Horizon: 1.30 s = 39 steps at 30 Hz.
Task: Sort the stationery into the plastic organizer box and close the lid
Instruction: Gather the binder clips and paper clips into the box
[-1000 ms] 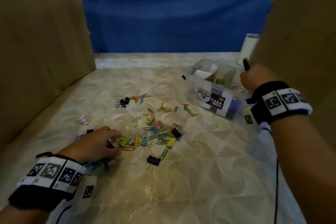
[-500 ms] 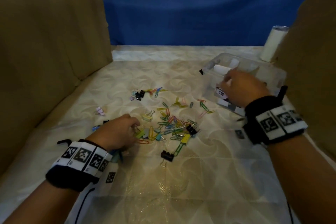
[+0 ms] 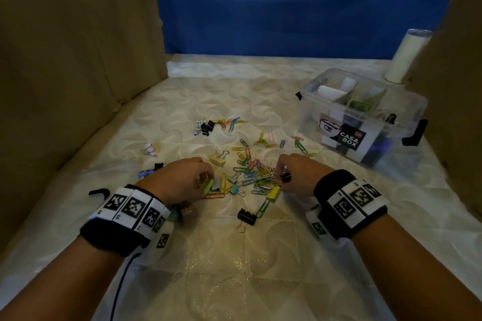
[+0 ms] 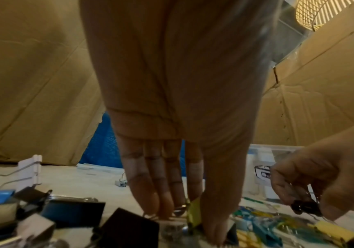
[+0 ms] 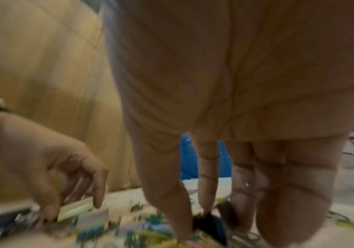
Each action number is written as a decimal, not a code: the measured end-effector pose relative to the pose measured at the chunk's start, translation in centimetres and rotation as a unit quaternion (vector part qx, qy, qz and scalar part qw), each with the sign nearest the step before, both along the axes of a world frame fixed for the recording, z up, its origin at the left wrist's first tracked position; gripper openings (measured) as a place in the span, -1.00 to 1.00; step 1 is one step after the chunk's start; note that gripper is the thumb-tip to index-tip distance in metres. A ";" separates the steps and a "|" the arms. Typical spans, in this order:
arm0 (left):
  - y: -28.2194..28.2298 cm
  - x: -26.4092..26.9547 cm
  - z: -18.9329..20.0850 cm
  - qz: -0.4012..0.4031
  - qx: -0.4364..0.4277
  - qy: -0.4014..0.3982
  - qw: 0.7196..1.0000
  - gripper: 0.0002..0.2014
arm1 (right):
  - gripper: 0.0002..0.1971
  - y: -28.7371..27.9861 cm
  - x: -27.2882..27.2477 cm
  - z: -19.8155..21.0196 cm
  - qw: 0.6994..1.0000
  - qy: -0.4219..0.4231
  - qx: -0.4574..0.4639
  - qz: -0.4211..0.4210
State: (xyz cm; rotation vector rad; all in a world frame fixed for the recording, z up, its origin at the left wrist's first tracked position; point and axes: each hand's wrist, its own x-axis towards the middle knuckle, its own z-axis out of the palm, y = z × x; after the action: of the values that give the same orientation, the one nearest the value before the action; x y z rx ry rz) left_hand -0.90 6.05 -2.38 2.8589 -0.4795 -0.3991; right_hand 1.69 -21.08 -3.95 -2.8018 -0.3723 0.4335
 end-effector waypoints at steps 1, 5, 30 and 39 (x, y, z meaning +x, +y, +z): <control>0.2 0.0 0.0 0.007 -0.011 -0.009 1.000 -0.64 | -0.80 -0.3 -0.2 0.3 0.999 -0.003 0.037 -0.023; 0.8 0.2 0.3 0.043 -0.106 -0.080 0.990 -0.66 | -0.79 -1.2 -1.0 1.3 0.964 -0.048 0.239 -0.106; -1.1 1.3 -0.9 0.052 -0.035 -0.021 0.998 -0.64 | -0.71 1.0 -3.2 0.8 0.988 0.054 0.126 -0.065; 0.0 0.4 -0.1 0.083 -0.198 -0.049 0.975 -0.75 | -0.75 0.2 -5.1 2.4 0.618 0.284 0.712 -0.175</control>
State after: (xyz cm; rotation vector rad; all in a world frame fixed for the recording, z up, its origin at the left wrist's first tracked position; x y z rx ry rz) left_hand -0.45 6.01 -2.48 2.5106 -0.2935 -0.1165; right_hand -3.40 -20.90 -1.53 -1.0136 0.0481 0.5329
